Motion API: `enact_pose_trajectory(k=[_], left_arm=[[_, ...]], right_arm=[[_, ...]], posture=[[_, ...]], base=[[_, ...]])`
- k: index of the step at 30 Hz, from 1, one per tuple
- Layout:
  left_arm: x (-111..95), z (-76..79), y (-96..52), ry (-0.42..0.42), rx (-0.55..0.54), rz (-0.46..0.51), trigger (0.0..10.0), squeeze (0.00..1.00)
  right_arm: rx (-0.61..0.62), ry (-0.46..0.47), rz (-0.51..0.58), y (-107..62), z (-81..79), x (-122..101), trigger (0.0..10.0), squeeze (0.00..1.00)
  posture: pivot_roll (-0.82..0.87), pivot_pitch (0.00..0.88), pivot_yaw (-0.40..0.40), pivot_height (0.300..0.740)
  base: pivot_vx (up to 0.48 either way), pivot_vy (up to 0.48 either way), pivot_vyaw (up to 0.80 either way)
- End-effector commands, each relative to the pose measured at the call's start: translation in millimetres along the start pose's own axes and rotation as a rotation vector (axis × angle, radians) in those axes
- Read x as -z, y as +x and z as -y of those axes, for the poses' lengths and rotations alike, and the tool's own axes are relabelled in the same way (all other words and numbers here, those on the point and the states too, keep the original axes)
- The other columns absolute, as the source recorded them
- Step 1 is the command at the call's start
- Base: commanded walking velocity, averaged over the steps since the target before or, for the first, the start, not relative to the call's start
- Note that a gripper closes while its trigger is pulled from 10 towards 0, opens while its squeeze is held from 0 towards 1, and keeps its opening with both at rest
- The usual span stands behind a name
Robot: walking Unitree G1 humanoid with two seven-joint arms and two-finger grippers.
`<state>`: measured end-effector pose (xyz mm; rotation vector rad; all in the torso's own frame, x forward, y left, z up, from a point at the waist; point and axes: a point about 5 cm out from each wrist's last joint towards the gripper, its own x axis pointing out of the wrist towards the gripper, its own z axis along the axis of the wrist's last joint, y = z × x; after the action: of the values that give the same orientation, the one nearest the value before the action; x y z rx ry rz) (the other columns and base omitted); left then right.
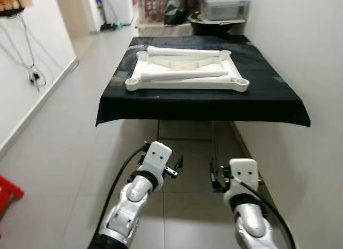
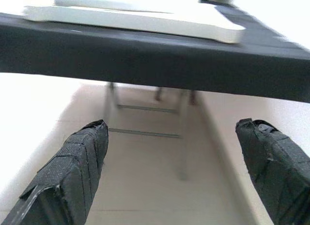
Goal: Building children table
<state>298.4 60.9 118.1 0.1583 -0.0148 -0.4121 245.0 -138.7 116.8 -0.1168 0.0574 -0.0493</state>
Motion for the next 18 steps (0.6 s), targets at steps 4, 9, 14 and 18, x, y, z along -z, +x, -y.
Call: enact_pose_trajectory(k=[4,9,14,18], left_arm=[[7.1,0.1,-6.3,-0.007,0.004,-0.036,10.0,0.0],[6.2,-0.6,-7.4,0.0,0.003,-0.031,10.0,0.0],[4.8,-0.4,-7.0,0.009,0.006,-0.018,10.0,0.0],[4.1,-2.7,-6.1,0.014,-0.005,-0.016,10.0,0.0]], right_arm=[[0.021,0.03,-0.033,-5.2,0.1,6.0,10.0,0.0],[0.027,0.045,-0.021,-5.2,1.0,5.5,10.0,0.0],[0.009,0.042,-0.023,-3.1,-2.0,6.5,10.0,0.0],[0.001,0.048,-0.032,-1.2,-4.5,8.0,10.0,0.0]], posture=[[0.03,0.0,0.015,0.74],[0.03,0.0,0.013,0.74],[0.04,0.0,0.007,0.74],[0.04,0.0,0.017,0.74]], base=[[0.0,0.0,0.0],[0.0,0.0,0.0],[0.0,0.0,0.0],[0.0,0.0,0.0]])
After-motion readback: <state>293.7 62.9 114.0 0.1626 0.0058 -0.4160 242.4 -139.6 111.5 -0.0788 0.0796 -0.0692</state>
